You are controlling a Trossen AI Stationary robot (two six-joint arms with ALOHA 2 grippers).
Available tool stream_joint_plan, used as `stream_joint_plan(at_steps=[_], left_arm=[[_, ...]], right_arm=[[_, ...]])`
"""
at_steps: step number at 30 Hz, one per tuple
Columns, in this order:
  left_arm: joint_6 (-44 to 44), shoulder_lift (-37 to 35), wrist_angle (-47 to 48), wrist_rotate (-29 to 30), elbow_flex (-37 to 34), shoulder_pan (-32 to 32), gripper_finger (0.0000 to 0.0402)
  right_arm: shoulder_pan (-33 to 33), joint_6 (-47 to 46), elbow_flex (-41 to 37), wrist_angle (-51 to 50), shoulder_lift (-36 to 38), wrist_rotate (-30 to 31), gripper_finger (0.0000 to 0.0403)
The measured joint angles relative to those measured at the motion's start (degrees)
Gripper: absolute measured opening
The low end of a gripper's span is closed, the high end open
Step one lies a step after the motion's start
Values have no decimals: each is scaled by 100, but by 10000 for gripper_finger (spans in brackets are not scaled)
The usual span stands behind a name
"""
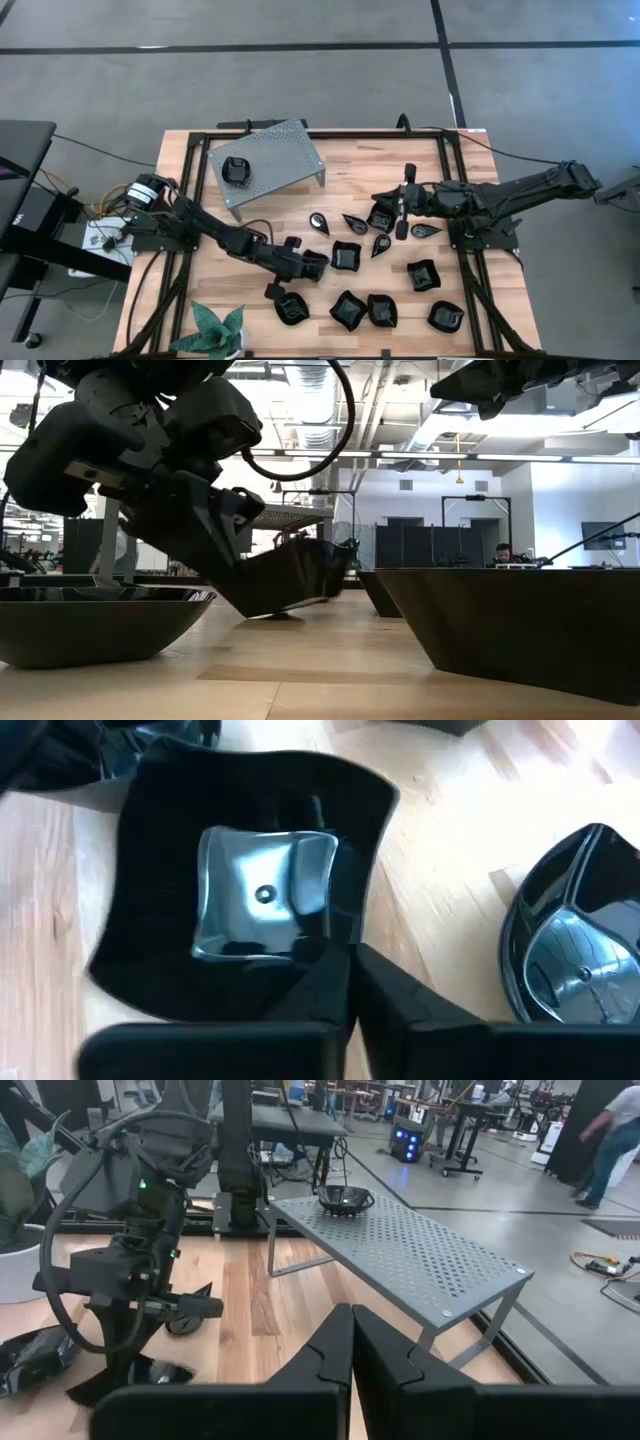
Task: Pick & Place Mini shaped plates
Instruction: Put the black distorted square plate on the shelf
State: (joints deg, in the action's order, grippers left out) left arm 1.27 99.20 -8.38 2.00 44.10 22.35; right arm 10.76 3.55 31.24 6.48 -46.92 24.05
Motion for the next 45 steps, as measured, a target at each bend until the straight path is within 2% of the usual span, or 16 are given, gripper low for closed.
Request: stream_joint_plan(at_steps=[4, 7, 10, 14, 18, 21, 27, 33, 39, 45], left_arm=[[-39, -375, 42, 67, 47, 60, 8], [-212, -993, 30, 372, 181, 143, 8], [-314, -1810, 5, 964, 221, 180, 8], [-372, -2930, 525, 1699, 221, 86, 8], [-388, -3793, 1448, 2720, 222, -302, 8], [-623, -4209, 1925, 3057, 202, -795, 8], [-578, -4390, 2104, 2892, -41, -1837, 8], [-571, -4347, 3048, 2765, -94, -2618, 8], [25, -4293, 3194, 1425, -90, -3212, 8], [752, -4093, 3206, 1446, -90, -3493, 8]], right_arm=[[0, 0, 2, 0, 0, 0, 0], [0, 0, 4, 4, 0, 0, 0], [-2, -1, 4, 9, 0, 0, 0], [0, -4, 4, 2, 0, 2, 0], [-2, -4, 4, 2, 0, 0, 0], [0, -4, 4, 2, 0, 0, 0], [-1, -4, 4, 6, 0, 0, 0], [-2, -11, 4, 3, -2, 0, 0], [-2, -11, 4, 0, -2, 2, 0], [-2, -163, 4, -2, -2, 0, 0]])
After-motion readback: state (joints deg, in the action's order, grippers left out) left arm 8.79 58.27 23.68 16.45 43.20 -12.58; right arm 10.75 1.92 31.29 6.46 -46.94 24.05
